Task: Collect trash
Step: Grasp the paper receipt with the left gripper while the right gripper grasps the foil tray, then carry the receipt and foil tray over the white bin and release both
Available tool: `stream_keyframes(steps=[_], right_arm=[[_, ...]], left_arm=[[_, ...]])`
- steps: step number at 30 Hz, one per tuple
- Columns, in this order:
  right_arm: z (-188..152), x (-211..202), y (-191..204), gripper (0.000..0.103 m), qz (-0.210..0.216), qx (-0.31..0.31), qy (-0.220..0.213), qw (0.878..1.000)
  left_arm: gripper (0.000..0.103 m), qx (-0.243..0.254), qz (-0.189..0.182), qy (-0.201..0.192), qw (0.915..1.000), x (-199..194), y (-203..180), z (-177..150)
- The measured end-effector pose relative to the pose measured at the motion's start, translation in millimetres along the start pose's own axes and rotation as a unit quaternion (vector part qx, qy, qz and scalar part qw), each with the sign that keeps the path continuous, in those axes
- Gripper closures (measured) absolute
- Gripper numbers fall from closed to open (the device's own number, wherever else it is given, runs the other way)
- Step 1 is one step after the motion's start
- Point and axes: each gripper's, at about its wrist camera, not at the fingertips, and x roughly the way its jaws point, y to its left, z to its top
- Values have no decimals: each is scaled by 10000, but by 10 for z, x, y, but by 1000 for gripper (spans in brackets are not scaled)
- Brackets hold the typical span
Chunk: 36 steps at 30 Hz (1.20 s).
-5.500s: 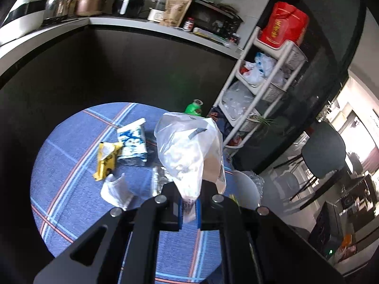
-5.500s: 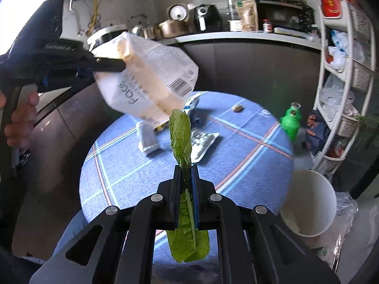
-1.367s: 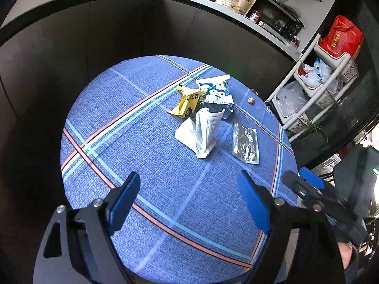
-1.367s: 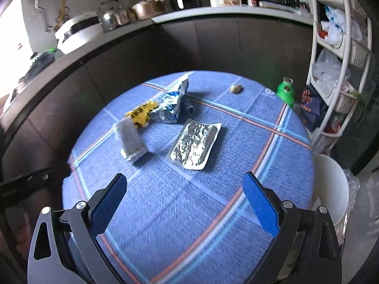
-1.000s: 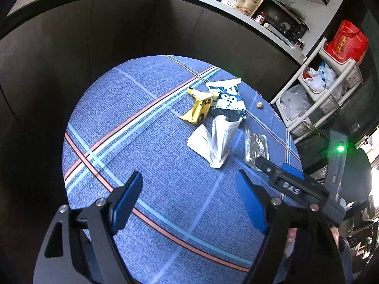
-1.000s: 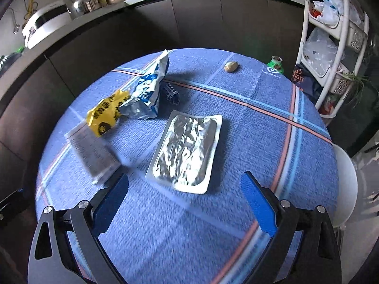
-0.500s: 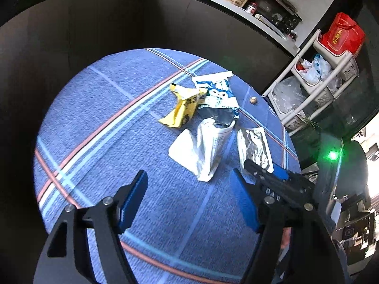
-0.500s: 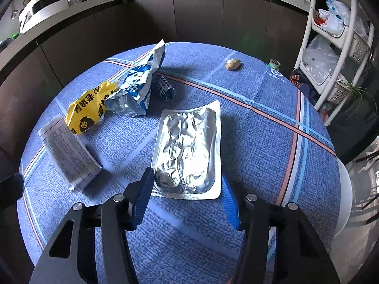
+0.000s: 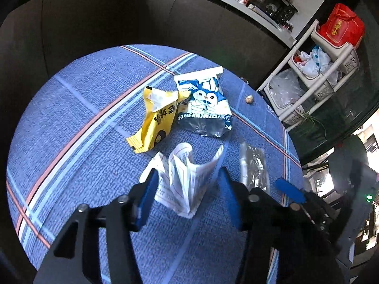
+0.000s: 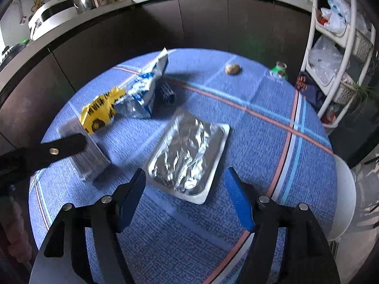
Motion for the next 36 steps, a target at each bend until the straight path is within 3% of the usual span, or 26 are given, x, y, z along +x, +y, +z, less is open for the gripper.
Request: stream_keyframes(steps=[1, 10, 12, 15, 18, 21, 26, 36], right_arm=[[17, 7, 21, 26, -39, -50, -10, 10000], [100, 299, 202, 18, -518, -185, 227, 9982], [95, 346, 202, 20, -676, -185, 264, 9972], [83, 333, 172, 33, -606, -111, 236, 9978], [63, 316, 164, 39, -548, -162, 208, 9981], [23, 270, 106, 40, -404, -83, 186, 9990], [-48, 45, 14, 40, -263, 36, 18, 9996], [-293, -768, -184, 40, 36, 150, -558, 9983]], left_arm=[[56, 0, -14, 26, 10000, 26, 9, 6], [57, -158, -148, 223, 9995, 180, 136, -27], [59, -172, -161, 217, 9995, 182, 142, -18], [63, -232, -183, 216, 9993, 191, 184, -16], [86, -222, -161, 263, 9993, 215, 203, -26], [94, -275, -249, 213, 9991, 176, 199, -48], [97, -251, -242, 85, 9994, -3, 103, -93], [97, 99, -526, -397, 9978, -721, -374, -303]])
